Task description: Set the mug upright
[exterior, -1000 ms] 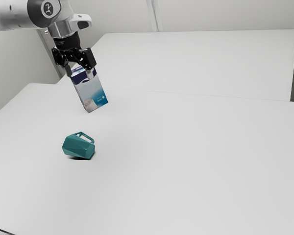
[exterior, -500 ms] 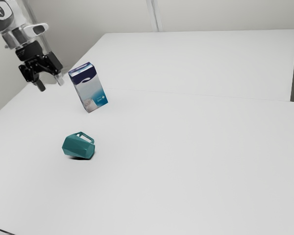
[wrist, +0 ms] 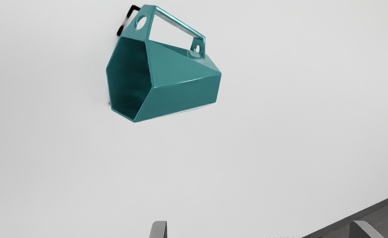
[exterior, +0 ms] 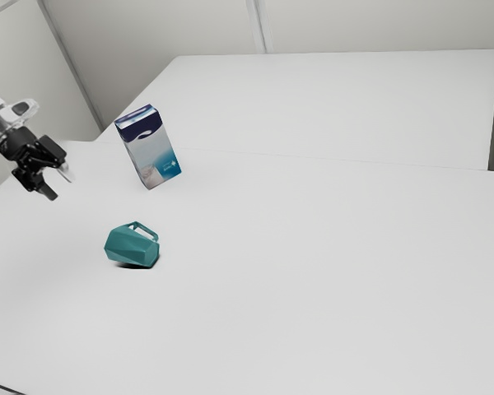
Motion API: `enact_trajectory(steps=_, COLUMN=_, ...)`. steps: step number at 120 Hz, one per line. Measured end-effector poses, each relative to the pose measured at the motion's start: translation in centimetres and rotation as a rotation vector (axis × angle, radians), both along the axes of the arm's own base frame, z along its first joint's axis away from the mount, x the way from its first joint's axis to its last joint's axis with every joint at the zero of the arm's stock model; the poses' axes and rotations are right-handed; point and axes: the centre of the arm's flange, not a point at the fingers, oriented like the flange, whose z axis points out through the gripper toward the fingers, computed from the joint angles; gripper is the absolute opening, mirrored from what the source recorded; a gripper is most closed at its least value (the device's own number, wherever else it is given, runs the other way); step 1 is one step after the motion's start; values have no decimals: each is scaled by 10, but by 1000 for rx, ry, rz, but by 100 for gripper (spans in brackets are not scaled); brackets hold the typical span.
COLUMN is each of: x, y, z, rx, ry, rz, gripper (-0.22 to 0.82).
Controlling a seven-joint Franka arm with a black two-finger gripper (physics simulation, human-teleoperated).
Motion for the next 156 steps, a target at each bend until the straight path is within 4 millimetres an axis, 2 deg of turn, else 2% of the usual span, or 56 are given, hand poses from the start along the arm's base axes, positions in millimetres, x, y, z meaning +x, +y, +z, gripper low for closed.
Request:
enact_trajectory(steps=11, x=1, y=11, z=-35, rx=-49, ry=11, rz=-13, gripper=60)
enact_trajectory(steps=33, x=-14, y=10, z=-97, rx=-156, ry=-1, rz=-4, gripper=60)
enact_trajectory(steps=52, x=-10, y=13, z=-120, rx=-161, ry=-57, rz=-1, gripper=60)
enact_trajectory(steps=80, x=4, y=1, z=-155, rx=-183, ry=-128, rz=12, gripper=60)
enact_trajectory(steps=105, x=19, y=-31, z=-172, rx=-220, ry=-166, rz=-27, gripper=60)
enact_trajectory(steps=120, x=14, y=-35, z=-182, rx=-242, ry=-171, rz=-21, gripper=60)
enact_trajectory(steps=124, x=12, y=-34, z=-184, rx=-249, ry=-172, rz=-14, gripper=56)
enact_trajectory(steps=142, x=10, y=-34, z=-183, rx=-261, ry=-188, rz=-13, gripper=16)
enact_trajectory(steps=156, x=9, y=-37, z=-179, rx=-281, ry=-195, rz=-28, gripper=-1)
